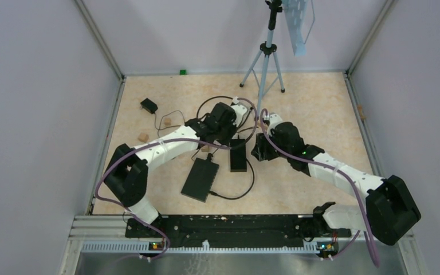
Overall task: Insert the plug into the switch port
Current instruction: Pick up the connector from the center of the board.
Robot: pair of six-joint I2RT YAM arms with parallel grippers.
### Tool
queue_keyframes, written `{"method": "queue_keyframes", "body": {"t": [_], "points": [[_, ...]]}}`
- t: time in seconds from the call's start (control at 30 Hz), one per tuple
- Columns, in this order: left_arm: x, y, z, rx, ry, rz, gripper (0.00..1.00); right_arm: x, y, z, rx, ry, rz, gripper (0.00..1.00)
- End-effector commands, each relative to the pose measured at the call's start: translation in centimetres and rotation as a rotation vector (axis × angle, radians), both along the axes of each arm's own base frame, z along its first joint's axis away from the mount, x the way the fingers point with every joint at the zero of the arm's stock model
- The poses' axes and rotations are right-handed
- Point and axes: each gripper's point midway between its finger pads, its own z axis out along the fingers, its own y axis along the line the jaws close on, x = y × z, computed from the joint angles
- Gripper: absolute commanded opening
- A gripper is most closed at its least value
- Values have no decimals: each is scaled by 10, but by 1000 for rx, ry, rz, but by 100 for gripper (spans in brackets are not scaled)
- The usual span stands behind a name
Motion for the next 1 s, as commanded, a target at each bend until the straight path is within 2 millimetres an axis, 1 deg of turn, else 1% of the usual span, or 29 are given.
{"method": "queue_keyframes", "body": {"t": [0.0, 0.07, 0.2, 0.27, 0.33, 0.4, 0.5, 0.53, 0.63, 0.67, 0.83, 0.87, 0.93, 0.97], "points": [[37, -7, 56, -44, -149, 41, 1, 0, -3, 3, 12, -19, -25, 49], [56, 3, 58, -25, -150, 88, 0, -1, -3, 2, 19, -17, -28, 49], [101, 38, 51, -22, -89, 224, 0, -3, -5, 0, 20, -16, -32, 49], [123, 69, 44, -15, -64, 321, 0, -3, -7, -1, 12, -18, -33, 49], [137, 94, 36, 20, -60, 402, 0, -4, -9, -1, 7, -20, -36, 49], [147, 115, 31, 67, -66, 474, 0, -4, -9, -1, 9, -21, -35, 49], [156, 143, 19, 125, -44, 560, 0, -6, -9, -4, 10, -15, -34, 49], [158, 151, 12, 143, -25, 582, 0, -6, -8, -4, 13, -12, -33, 49], [160, 167, -3, 196, 8, 625, 2, -7, -7, -6, 22, -7, -29, 49], [160, 170, -6, 214, 11, 632, 4, -8, -6, -6, 27, -5, -28, 49], [158, 172, -23, 237, 40, 625, 26, -10, -4, -7, 32, -3, -10, 49], [156, 172, -25, 238, 45, 629, 31, -10, -3, -5, 34, -10, 5, 49], [154, 173, -29, 243, 50, 635, 43, -14, 4, 0, 46, -26, 66, 50], [153, 174, -30, 245, 49, 638, 46, -16, 8, 4, 60, -35, 101, 50]]}}
